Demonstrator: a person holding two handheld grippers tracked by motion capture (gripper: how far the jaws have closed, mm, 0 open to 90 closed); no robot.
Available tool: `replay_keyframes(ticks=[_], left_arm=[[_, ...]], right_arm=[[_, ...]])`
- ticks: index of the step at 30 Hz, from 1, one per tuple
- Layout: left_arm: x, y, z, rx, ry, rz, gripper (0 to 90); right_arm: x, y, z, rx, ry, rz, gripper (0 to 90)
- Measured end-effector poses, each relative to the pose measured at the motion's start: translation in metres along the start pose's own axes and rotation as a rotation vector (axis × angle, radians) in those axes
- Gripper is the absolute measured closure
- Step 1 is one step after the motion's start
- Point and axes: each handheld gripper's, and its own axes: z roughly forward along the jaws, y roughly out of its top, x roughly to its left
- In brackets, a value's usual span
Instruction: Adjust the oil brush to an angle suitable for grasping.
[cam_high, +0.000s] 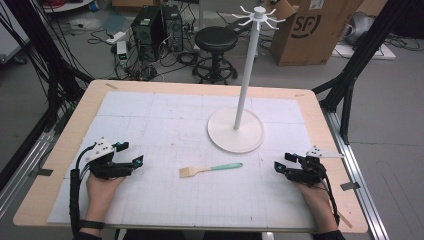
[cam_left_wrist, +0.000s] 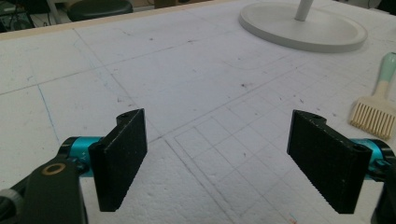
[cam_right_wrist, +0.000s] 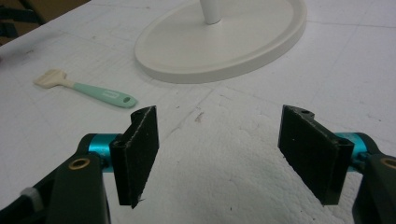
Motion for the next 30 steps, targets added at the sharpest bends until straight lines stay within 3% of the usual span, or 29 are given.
replay_keyframes(ticks=[14,15,16,18,24,30], left_arm=[[0.001,0.001,-0.001,-0.006,0.000,-0.011,20.6],[0.002,0.003,-0.003,-0.021,-0.016,-0.033,20.6],[0.002,0.003,-0.003,-0.021,-0.016,-0.033,20.6],[-0.001,0.008,-0.009,-0.066,-0.020,-0.018,21.0],[-0.004,0.016,-0.012,-0.083,-0.053,-0.017,21.0],[-0.009,0.015,-0.005,-0.059,-0.078,-0.018,20.0]], right_arm=[[0.000,0.000,0.000,0.005,-0.001,0.003,28.5],[0.000,0.000,0.000,0.007,0.000,0.006,28.5],[-0.001,0.000,0.001,0.007,0.001,-0.002,28.5],[-0.001,0.000,0.001,0.010,0.003,0.002,28.5],[-0.001,0.000,0.001,0.011,0.004,0.008,28.4],[-0.001,0.000,0.001,0.012,0.002,0.009,28.5]])
